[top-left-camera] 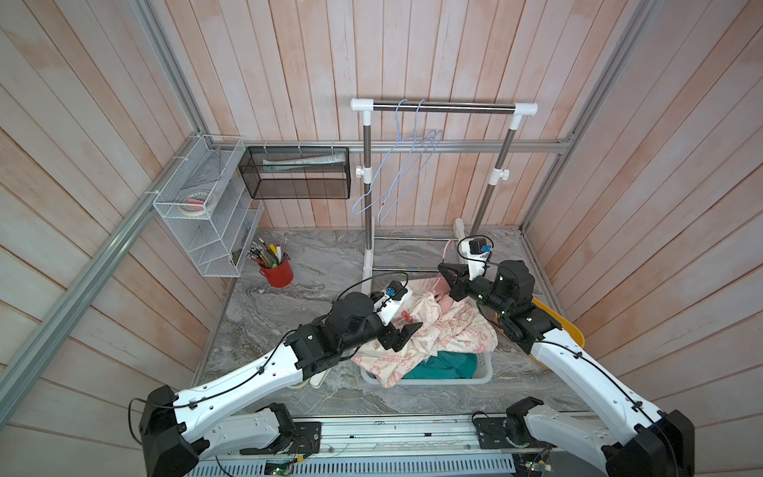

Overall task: Remove the clothespins securing jackets to the hanger
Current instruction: Remove the clothespin from the hanger, then place the hanger in the basket.

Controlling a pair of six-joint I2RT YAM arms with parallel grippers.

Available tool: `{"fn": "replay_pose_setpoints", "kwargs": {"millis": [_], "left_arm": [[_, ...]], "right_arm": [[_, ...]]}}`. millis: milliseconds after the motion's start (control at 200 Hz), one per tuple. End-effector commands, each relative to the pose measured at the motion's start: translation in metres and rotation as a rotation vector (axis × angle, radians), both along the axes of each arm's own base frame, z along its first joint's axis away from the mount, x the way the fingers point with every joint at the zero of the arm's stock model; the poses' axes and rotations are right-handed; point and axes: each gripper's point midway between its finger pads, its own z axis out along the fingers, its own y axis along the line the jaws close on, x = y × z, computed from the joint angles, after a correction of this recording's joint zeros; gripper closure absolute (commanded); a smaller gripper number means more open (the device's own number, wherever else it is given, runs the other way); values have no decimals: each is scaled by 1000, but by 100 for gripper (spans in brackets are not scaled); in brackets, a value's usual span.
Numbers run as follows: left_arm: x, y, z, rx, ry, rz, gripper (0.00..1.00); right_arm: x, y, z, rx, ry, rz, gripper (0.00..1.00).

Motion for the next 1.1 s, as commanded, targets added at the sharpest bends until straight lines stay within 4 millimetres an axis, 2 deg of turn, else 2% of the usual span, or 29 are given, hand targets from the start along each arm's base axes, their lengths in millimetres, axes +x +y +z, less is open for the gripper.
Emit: {"fn": "replay_pose_setpoints", "kwargs": {"millis": [0, 45, 55, 80, 220, 700, 865, 945, 1045, 1095], "left_arm": [[-1, -6, 5, -16, 19, -20, 19], [0, -6, 3, -14, 26, -16, 23], [9, -1, 3, -14, 25, 12, 24], [12, 1, 3, -13, 26, 25, 26], [19, 4, 0, -5, 41, 64, 37], [17, 9, 3, -33, 68, 89, 58], [17, 9, 6, -49, 89, 97, 61], [16, 8, 11, -68, 98, 95, 69], [16, 8, 14, -83, 113, 101, 86], [15, 7, 18, -90, 119, 96, 89]], "right_arm": [[1, 0, 9, 16, 0, -11, 100], [2, 0, 8, 15, 1, -11, 100], [2, 0, 8, 15, 1, -11, 100], [2, 1, 8, 15, 1, -10, 100], [3, 0, 7, 11, 1, -12, 100], [5, 0, 8, 8, -2, -22, 100], [5, -2, 8, 7, -1, -31, 100], [5, -2, 8, 7, 1, -33, 100], [5, -3, 7, 9, 3, -35, 100], [4, -2, 7, 10, 4, -35, 100]]}}
